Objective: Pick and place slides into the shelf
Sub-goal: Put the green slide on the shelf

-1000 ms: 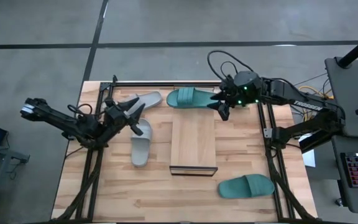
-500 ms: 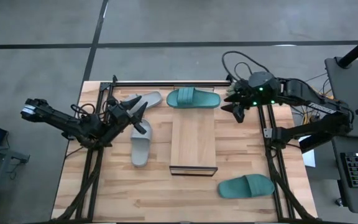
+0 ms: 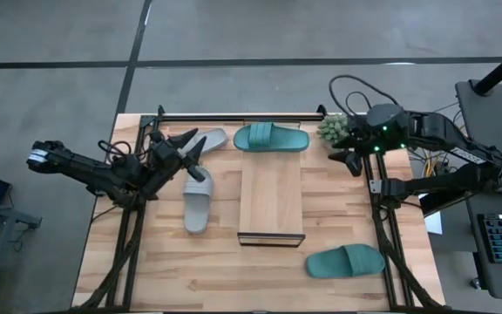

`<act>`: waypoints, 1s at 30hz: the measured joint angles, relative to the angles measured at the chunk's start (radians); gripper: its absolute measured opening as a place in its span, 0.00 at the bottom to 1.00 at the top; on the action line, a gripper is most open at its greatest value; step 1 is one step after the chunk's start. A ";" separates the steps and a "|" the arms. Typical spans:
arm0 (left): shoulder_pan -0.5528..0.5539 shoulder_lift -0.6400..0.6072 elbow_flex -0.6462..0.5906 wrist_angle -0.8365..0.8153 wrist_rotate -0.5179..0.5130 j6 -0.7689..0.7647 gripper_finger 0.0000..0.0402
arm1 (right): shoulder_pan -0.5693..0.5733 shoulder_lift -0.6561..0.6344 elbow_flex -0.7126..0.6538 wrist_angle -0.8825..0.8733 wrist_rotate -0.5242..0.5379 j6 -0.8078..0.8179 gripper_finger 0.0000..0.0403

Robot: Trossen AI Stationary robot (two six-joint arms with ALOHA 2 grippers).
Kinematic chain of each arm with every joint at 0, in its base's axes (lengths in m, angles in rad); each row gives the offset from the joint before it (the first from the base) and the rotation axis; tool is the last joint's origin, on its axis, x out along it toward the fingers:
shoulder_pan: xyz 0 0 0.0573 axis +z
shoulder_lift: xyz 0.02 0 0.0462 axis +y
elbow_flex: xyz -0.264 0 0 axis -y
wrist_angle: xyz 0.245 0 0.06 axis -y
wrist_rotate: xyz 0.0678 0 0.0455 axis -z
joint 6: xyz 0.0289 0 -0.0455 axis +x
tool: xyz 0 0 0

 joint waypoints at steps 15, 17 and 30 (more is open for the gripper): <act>0.007 -0.003 -0.003 0.014 0.035 0.000 0.35 | 0.000 -0.025 -0.001 -0.275 -0.109 0.268 0.52; 0.007 0.001 -0.003 0.014 0.035 0.000 0.35 | 0.000 -0.031 -0.001 -0.319 -0.126 0.302 0.52; 0.007 0.003 -0.003 0.015 0.034 0.000 0.35 | 0.000 -0.065 -0.007 -0.472 -0.130 0.480 0.52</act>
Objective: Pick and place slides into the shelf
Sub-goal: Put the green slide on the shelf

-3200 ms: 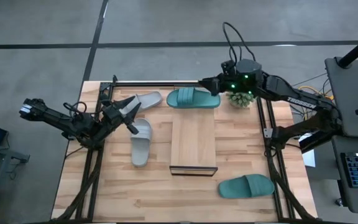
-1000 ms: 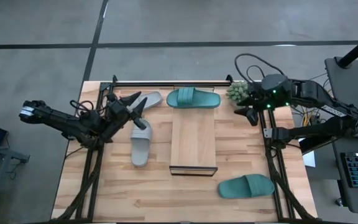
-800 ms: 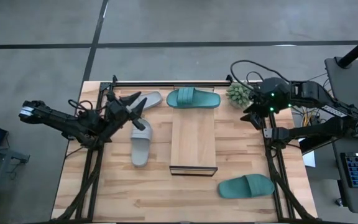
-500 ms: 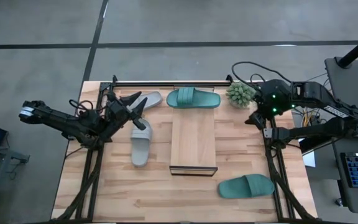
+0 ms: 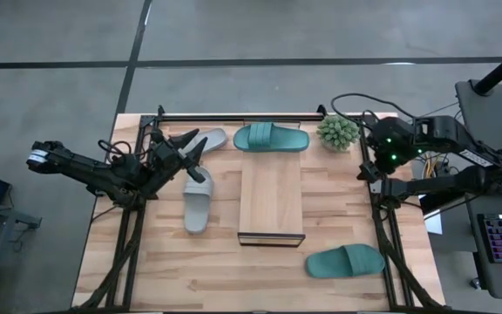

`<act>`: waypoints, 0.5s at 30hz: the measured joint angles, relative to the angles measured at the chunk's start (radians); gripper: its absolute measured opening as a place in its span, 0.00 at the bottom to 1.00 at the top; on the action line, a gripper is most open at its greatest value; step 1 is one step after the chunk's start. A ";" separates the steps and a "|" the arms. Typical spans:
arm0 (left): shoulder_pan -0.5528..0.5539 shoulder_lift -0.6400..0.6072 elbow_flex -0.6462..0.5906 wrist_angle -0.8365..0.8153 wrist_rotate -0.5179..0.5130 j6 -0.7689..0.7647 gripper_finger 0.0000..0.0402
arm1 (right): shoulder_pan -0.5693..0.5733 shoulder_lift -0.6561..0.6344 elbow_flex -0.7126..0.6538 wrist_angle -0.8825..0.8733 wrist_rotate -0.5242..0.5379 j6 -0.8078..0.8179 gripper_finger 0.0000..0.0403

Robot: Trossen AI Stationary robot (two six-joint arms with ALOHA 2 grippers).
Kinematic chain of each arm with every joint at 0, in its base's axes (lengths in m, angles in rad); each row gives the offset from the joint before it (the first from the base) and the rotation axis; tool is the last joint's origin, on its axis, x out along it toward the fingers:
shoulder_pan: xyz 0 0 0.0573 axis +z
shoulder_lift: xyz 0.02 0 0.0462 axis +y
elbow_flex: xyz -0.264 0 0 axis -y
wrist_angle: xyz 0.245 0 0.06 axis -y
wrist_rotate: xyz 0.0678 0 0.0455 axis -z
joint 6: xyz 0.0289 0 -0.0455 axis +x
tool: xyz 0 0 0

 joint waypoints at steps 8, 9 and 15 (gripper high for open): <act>0.000 0.000 0.000 0.001 0.000 -0.002 0.35 | 0.052 -0.024 -0.001 0.026 -0.078 -0.077 0.52; 0.000 0.000 0.000 0.000 0.000 -0.002 0.35 | 0.067 -0.025 -0.002 0.043 -0.087 -0.066 0.52; 0.000 0.000 0.000 0.001 0.000 -0.002 0.35 | 0.199 -0.009 -0.010 0.185 -0.110 0.019 0.52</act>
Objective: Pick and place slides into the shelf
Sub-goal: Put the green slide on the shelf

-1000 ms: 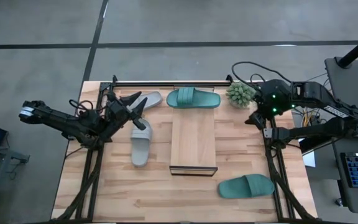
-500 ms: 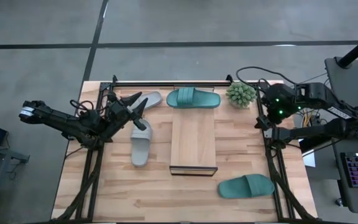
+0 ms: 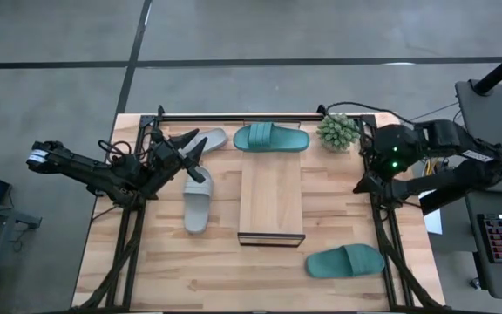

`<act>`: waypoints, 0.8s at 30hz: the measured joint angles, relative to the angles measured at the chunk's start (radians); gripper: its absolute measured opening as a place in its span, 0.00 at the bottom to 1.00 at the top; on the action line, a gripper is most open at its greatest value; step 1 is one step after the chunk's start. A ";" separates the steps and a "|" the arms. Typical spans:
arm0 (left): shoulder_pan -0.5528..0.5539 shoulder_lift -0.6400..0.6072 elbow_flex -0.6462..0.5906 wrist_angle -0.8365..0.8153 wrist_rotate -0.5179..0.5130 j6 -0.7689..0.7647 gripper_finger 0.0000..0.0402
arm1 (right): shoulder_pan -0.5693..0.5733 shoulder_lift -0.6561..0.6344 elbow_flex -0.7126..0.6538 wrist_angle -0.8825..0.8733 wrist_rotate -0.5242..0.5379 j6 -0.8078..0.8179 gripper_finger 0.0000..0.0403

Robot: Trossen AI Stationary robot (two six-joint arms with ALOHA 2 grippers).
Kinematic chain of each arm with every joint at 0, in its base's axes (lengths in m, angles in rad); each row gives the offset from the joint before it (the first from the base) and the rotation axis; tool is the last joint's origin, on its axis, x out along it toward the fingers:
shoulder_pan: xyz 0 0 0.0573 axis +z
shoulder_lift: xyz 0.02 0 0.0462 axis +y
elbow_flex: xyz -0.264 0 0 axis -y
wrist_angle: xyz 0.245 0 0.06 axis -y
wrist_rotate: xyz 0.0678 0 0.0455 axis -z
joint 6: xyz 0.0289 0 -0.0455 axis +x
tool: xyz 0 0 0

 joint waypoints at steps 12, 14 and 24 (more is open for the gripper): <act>0.000 0.000 0.000 0.000 0.000 0.000 0.35 | 0.337 0.110 -0.003 0.078 0.002 0.180 0.52; 0.000 0.000 0.000 0.000 0.000 0.000 0.35 | 0.376 0.124 -0.003 0.078 0.005 0.230 0.52; 0.000 0.000 -0.001 0.000 0.000 0.000 0.35 | 0.472 0.158 -0.005 0.039 0.069 0.397 0.52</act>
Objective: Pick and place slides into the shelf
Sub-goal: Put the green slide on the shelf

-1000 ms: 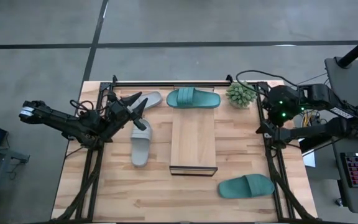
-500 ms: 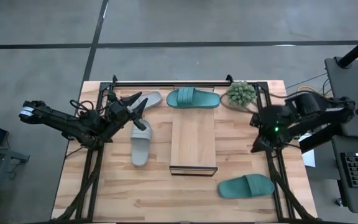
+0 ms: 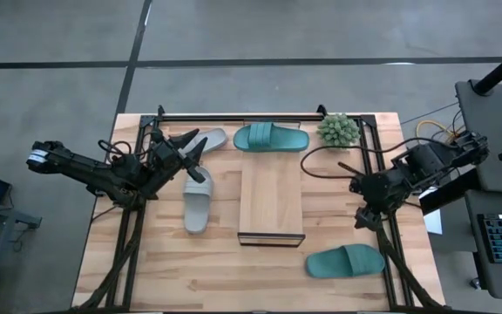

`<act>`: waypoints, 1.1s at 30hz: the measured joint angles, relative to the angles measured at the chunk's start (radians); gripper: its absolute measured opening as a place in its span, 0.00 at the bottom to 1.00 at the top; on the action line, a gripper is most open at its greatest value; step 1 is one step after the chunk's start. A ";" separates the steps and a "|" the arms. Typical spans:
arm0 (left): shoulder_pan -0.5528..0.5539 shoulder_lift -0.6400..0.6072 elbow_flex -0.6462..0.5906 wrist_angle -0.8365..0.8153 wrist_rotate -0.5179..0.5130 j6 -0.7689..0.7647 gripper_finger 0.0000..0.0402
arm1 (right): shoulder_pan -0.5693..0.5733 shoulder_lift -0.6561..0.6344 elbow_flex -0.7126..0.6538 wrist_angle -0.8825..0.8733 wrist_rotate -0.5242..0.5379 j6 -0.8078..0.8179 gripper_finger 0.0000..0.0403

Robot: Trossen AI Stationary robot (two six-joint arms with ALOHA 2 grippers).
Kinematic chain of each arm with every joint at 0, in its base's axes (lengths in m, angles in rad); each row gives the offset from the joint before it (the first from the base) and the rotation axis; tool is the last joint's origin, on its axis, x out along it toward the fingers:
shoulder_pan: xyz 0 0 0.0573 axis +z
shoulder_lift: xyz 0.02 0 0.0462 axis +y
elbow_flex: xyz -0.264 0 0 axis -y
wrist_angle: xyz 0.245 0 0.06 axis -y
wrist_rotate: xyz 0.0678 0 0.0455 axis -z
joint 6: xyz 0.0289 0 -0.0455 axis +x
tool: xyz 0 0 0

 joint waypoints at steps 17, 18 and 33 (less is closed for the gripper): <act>0.000 0.000 -0.002 0.000 0.000 0.000 0.35 | 0.137 -0.001 -0.060 -0.223 0.027 0.513 0.52; 0.000 0.000 -0.002 0.000 0.000 0.000 0.35 | 0.153 0.001 -0.072 -0.223 0.011 0.534 0.52; 0.000 0.000 -0.004 0.000 0.000 0.000 0.35 | 0.355 -0.006 -0.227 -0.100 0.044 0.818 0.52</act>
